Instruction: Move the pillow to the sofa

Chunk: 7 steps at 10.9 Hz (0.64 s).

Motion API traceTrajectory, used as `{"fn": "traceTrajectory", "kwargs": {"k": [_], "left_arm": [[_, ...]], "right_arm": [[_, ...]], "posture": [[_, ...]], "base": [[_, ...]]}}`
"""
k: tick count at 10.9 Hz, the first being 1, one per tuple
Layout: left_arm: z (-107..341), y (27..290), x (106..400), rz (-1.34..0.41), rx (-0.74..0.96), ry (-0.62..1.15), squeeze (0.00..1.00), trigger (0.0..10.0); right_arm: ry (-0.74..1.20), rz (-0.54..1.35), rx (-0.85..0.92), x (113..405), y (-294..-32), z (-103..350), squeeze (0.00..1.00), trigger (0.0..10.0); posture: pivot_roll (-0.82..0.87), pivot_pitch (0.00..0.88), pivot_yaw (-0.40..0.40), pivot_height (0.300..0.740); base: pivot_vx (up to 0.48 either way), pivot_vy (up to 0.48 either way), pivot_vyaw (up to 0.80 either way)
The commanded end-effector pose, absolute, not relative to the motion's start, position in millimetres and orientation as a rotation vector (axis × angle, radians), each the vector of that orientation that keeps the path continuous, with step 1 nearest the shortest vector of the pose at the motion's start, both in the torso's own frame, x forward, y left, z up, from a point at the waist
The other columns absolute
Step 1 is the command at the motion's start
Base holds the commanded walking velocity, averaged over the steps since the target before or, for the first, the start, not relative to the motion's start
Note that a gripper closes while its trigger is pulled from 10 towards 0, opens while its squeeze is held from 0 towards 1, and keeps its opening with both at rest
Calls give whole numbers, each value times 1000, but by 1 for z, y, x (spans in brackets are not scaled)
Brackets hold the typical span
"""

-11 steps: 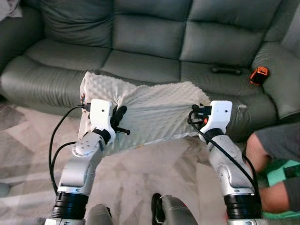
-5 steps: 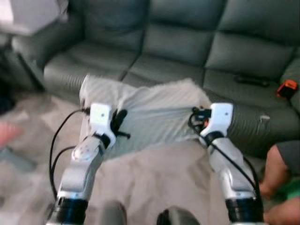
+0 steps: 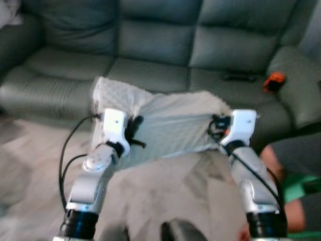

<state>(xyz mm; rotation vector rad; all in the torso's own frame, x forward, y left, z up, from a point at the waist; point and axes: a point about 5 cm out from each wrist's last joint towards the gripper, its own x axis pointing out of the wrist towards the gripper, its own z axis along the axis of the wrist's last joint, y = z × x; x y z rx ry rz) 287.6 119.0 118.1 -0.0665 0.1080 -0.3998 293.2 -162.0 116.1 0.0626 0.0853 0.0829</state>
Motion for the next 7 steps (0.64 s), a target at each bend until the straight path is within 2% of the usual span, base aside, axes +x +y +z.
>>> {"fn": "traceTrajectory", "kwargs": {"k": [1,3,6,7], "left_arm": [[123,131,289,-357,-48,85,0,10000],[121,130,290,-356,-48,95,0,10000],[123,128,291,-371,-32,83,0,10000],[123,128,291,-372,-36,87,0,10000]], "right_arm": [[58,95,70,295,-156,122,0,10000],[59,97,70,294,-155,122,0,10000],[60,93,68,294,-156,123,0,10000],[60,93,67,294,-156,123,0,10000]], "posture": [[-41,147,-73,740],[-45,151,-72,740],[-50,154,-69,740],[-50,155,-67,740]], "base": [[461,0,-569],[388,281,-494],[358,320,0],[356,322,-800]]}}
